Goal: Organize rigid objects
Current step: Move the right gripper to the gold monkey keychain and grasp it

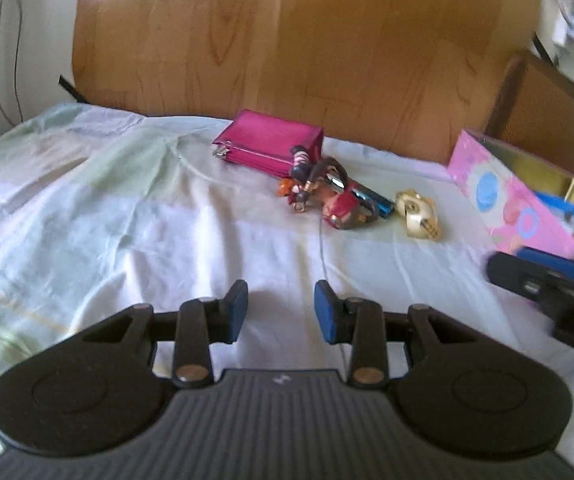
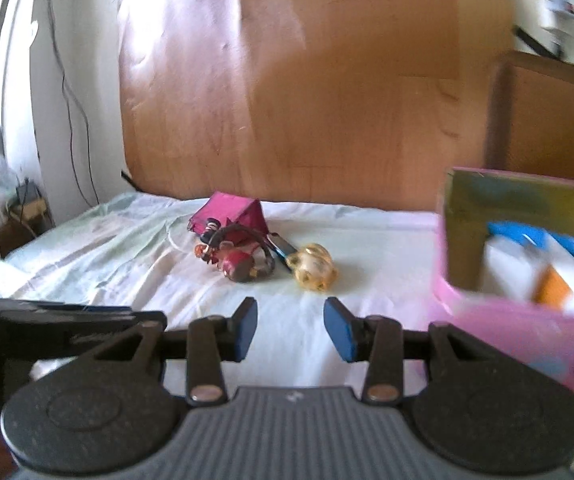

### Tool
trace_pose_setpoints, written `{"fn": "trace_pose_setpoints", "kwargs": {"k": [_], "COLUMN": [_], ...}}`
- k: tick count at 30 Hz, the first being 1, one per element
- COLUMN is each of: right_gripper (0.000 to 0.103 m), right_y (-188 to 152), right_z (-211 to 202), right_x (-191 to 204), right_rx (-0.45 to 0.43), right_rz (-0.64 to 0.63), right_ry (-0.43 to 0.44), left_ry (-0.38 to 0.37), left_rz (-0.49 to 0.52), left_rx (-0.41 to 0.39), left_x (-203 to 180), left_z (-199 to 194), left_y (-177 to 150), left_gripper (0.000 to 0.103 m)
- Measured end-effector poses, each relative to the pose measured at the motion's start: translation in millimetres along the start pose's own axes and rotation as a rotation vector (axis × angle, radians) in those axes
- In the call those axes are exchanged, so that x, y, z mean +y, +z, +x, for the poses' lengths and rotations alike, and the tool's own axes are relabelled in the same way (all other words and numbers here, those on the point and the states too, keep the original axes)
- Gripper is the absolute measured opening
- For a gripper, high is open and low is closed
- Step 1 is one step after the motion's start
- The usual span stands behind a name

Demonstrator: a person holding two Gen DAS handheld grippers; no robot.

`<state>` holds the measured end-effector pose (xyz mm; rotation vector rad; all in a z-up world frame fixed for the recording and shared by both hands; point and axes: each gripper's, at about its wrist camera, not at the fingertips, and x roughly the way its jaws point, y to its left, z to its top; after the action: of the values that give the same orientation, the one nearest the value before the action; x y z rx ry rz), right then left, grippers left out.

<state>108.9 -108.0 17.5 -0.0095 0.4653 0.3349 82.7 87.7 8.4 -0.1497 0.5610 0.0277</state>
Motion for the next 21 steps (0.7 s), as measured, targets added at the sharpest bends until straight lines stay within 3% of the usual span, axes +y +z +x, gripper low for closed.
{"fn": "trace_pose_setpoints", "kwargs": {"k": [4, 8, 11, 15, 21], "right_gripper": [0.044, 0.044, 0.036, 0.036, 0.036], "right_y": [14.8, 27.3, 29.3, 23.1, -6.6], "right_z": [40.9, 82.2, 107.2, 95.6, 38.9], "right_x": [9.4, 2.6, -5.1, -14.4, -1.6], "right_rx": [0.028, 0.098, 0.189, 0.193, 0.178], "right_rz": [-0.093, -0.088, -0.057, -0.007, -0.095], "right_ry": [-0.038, -0.080, -0.072, -0.030, 0.038], "left_ry": [-0.024, -0.046, -0.059, -0.074, -0.161], "left_rz": [0.001, -0.011, -0.014, -0.017, -0.048], "left_rx": [-0.007, -0.010, -0.012, -0.015, 0.006], "left_x": [-0.9, 0.8, 1.9, 3.1, 9.9], "left_z": [-1.4, 0.1, 1.7, 1.4, 2.4], "left_y": [0.0, 1.1, 1.8, 1.3, 2.3], "left_gripper": [0.039, 0.039, 0.039, 0.039, 0.039]}}
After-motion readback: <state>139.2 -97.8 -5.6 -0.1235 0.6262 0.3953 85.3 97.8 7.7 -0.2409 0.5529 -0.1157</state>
